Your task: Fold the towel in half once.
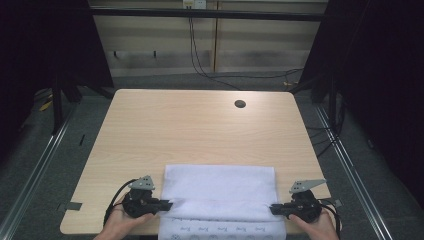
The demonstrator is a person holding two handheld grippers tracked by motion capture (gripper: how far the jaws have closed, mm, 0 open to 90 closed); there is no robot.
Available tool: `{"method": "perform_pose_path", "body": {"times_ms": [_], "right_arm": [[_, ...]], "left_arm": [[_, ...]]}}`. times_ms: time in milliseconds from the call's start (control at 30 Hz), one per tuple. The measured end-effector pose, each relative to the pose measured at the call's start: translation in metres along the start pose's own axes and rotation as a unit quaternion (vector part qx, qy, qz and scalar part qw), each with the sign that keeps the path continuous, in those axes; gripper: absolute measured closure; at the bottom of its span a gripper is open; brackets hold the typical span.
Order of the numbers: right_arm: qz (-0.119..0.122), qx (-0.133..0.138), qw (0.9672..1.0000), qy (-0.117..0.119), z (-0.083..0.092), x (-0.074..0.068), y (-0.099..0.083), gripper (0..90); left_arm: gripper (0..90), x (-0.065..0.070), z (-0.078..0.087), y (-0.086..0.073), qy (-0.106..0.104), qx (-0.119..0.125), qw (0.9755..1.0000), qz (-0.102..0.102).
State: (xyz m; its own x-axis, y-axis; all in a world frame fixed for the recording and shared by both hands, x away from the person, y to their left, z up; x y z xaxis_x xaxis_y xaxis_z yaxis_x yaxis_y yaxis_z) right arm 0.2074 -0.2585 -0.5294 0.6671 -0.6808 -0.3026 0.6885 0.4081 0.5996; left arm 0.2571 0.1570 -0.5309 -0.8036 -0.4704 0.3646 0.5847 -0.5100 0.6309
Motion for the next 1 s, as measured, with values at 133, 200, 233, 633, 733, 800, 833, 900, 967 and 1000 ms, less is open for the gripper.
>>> {"method": "perform_pose_path", "body": {"times_ms": [133, 200, 233, 633, 733, 800, 833, 900, 967, 1000], "right_arm": [[-0.01, 0.006, 0.9999, -0.003, -0.001, 0.004, 0.002, 87.3], [-0.013, 0.013, 0.9998, -0.009, -0.004, 0.009, 0.006, 87.3], [-0.013, 0.012, 0.9998, -0.01, -0.005, 0.011, 0.008, 87.3], [-0.002, 0.023, 0.9981, -0.057, -0.02, 0.038, 0.04, 87.5], [-0.005, 0.027, 0.9978, -0.061, -0.025, 0.046, 0.049, 87.5], [-0.012, 0.032, 0.9975, -0.062, -0.029, 0.052, 0.055, 87.5], [-0.016, 0.032, 0.9974, -0.062, -0.031, 0.055, 0.059, 87.5], [-0.016, 0.034, 0.9968, -0.07, -0.034, 0.062, 0.067, 87.5], [-0.019, 0.032, 0.9963, -0.077, -0.038, 0.069, 0.075, 87.5], [-0.019, 0.032, 0.9962, -0.079, -0.041, 0.073, 0.08, 87.5]], "left_arm": [[87.2, -0.005, -0.002, 0.003, 0.0, 0.008, 0.9999, 0.01], [87.3, -0.011, -0.004, 0.007, 0.004, 0.013, 0.9999, 0.01], [87.3, -0.013, -0.005, 0.008, 0.005, 0.017, 0.9998, 0.01], [87.4, -0.065, -0.012, 0.042, 0.043, 0.04, 0.9982, 0.009], [87.4, -0.079, -0.014, 0.049, 0.047, 0.051, 0.9975, 0.017], [87.5, -0.087, -0.014, 0.055, 0.06, 0.052, 0.9967, 0.017], [87.4, -0.092, -0.015, 0.058, 0.06, 0.054, 0.9965, 0.021], [87.5, -0.099, -0.016, 0.064, 0.072, 0.053, 0.9958, 0.021], [87.4, -0.107, -0.018, 0.071, 0.083, 0.052, 0.9949, 0.022], [87.5, -0.111, -0.019, 0.074, 0.09, 0.049, 0.9945, 0.021]]}}
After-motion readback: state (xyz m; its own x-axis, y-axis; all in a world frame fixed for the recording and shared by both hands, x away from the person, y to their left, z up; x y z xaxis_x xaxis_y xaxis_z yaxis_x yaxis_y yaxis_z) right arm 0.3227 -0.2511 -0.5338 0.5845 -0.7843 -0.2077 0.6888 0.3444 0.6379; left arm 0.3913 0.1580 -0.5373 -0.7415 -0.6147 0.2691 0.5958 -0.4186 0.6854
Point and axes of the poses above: each handheld gripper's, and its own axes: z roughly backward along the jaws, y roughly out of its top, x roughly to its right, the point moved 5 cm from there along -z, roughly forward along the jaws, and after that the axes turned 2 degrees about z, right-handed, at the moved point
